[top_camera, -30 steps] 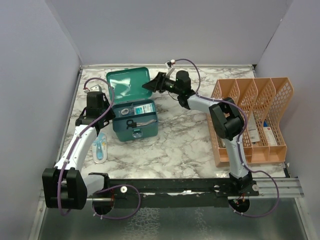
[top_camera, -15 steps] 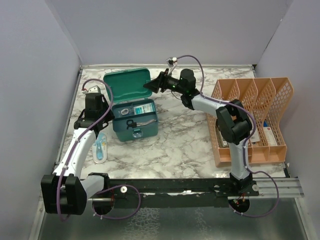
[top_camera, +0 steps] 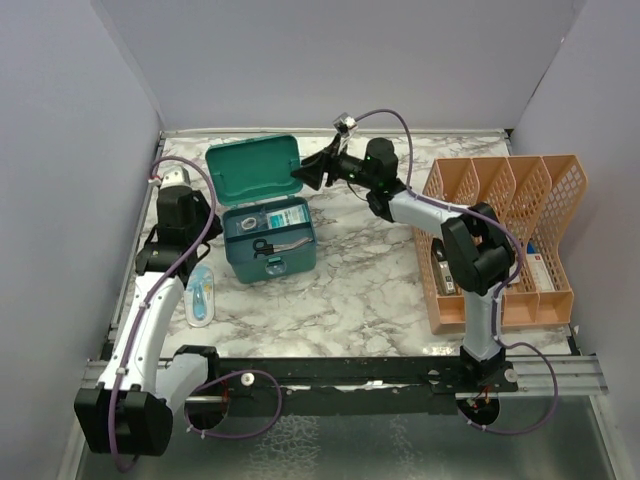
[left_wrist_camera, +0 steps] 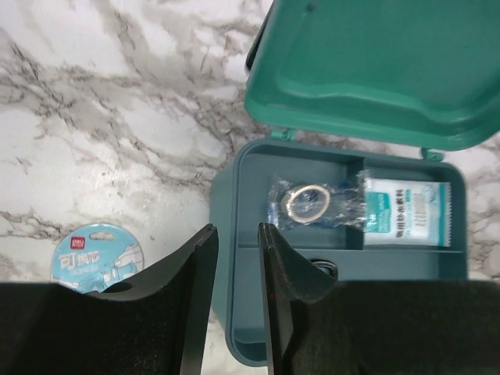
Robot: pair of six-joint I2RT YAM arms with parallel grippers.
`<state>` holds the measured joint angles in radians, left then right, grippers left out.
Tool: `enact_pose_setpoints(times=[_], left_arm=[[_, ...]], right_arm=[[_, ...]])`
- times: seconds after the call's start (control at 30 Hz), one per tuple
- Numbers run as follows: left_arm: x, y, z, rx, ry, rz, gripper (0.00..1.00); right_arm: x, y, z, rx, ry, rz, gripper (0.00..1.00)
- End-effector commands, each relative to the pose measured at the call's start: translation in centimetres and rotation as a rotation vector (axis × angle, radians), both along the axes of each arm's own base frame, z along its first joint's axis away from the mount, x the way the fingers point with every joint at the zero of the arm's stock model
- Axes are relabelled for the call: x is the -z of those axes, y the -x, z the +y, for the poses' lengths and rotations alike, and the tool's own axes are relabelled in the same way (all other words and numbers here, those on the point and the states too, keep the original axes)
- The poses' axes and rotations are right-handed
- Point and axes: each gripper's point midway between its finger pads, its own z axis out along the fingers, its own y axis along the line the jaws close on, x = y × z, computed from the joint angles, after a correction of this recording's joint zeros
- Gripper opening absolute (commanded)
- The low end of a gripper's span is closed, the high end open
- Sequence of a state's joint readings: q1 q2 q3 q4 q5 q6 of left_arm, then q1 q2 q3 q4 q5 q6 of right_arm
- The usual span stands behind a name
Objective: Organize the medicine kit
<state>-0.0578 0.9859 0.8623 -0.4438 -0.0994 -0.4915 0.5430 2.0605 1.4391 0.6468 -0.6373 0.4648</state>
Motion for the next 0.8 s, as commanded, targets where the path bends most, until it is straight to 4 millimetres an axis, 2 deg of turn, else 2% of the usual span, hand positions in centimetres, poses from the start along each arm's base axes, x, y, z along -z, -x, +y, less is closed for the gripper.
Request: enact_pose_setpoints(times=[0.0,0.17,0.3,0.43,0.53,0.63,0.7,0.77], left_arm=[[-5.0,-0.2,0.6,-0.03,0.002,-0.127,0.32],[-6.7,-1.1,0.8,-0.03,-0.015,-0.161,0.38],[-6.8,-2.9,0.8,-0.034,-0.018,-0.16,0.46],[-5.4,-6.8,1.0,-0.035,-0.034,-0.088,0.52],[-3.7,-10.1,1.9,-0.031,-0.052,-0.021,0.55],[-1.4,-13.3,3.5,-0.044,-0.044,0.048,0.54],[-0.5,-15.7,4.7,-0.046,-0.03,0.063,0.5],[1.2,-17.7,5.5,-0.036,-0.038,0.097,0.47]], right_arm=[[-4.0,1.8,-0.1,-0.037,0.005,-0.218,0.61],[-4.1,2.4,0.3,-0.083,0.006,-0.235,0.6],[-3.5,0.8,0.3,0.003,0.038,-0.151,0.53],[-2.9,-0.6,-0.6,0.151,0.078,-0.048,0.49],[-2.3,-0.3,-1.2,0.199,0.106,0.011,0.45],[-1.5,0.2,-1.8,0.249,0.143,0.068,0.4],[-1.5,0.7,-2.1,0.269,0.16,0.088,0.38],[-1.7,1.3,-2.4,0.279,0.166,0.1,0.37]])
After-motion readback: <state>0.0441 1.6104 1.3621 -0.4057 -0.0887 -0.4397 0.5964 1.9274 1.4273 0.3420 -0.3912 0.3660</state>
